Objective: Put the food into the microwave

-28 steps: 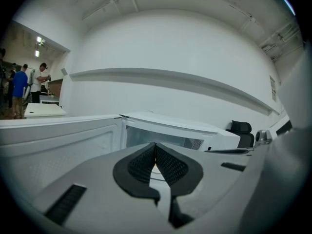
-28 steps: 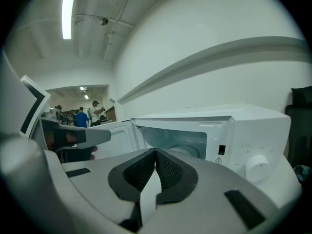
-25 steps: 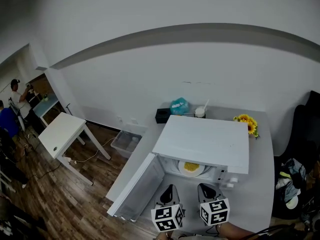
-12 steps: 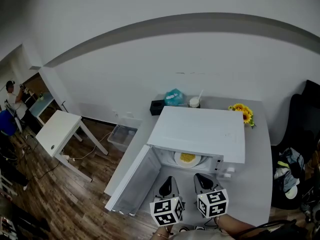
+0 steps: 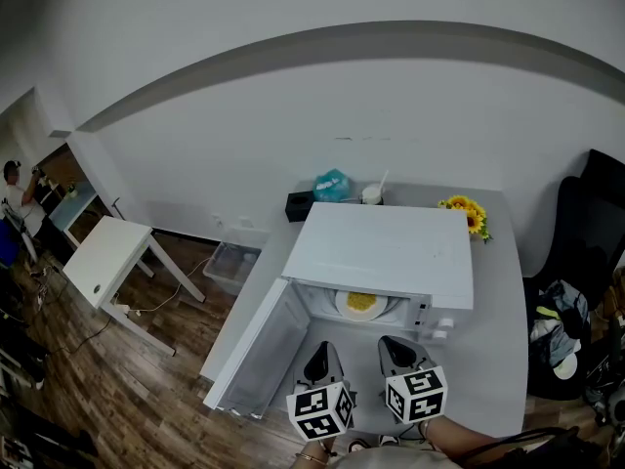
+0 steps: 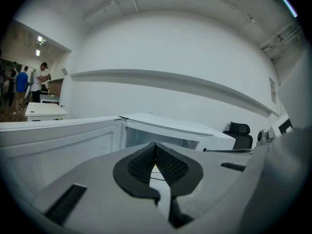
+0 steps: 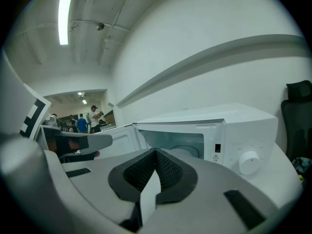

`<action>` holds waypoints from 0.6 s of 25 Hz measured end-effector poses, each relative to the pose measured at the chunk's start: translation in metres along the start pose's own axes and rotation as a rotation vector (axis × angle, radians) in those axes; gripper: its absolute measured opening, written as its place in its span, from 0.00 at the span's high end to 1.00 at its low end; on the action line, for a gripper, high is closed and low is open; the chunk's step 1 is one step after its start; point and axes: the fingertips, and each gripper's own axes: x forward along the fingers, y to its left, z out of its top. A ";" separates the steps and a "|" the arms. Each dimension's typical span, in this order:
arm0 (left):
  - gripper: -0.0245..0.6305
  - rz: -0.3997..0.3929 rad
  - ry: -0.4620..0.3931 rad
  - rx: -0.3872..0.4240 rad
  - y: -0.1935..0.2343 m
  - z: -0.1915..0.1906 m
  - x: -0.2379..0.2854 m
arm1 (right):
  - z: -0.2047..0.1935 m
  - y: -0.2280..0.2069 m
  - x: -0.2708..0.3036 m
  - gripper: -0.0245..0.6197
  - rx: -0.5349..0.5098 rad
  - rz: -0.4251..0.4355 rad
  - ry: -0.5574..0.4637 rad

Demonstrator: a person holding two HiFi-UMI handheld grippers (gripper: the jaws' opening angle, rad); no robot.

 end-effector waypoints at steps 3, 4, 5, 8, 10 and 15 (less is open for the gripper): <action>0.96 -0.003 0.004 0.004 0.000 -0.001 -0.001 | 0.000 -0.001 -0.001 0.94 0.004 -0.009 0.000; 0.96 -0.004 0.005 0.005 0.000 -0.001 -0.001 | 0.000 -0.001 -0.001 0.94 0.005 -0.012 0.000; 0.96 -0.006 0.005 0.006 0.000 -0.001 -0.001 | 0.001 -0.001 -0.001 0.94 0.005 -0.014 0.000; 0.96 -0.010 0.002 0.008 0.001 0.000 0.000 | 0.000 0.000 -0.001 0.94 -0.002 -0.017 0.000; 0.96 -0.013 0.002 0.010 0.001 0.000 0.000 | 0.000 0.001 -0.001 0.94 -0.005 -0.021 0.000; 0.96 -0.005 0.000 0.011 0.007 0.001 0.000 | 0.003 0.006 0.001 0.94 -0.012 -0.015 -0.001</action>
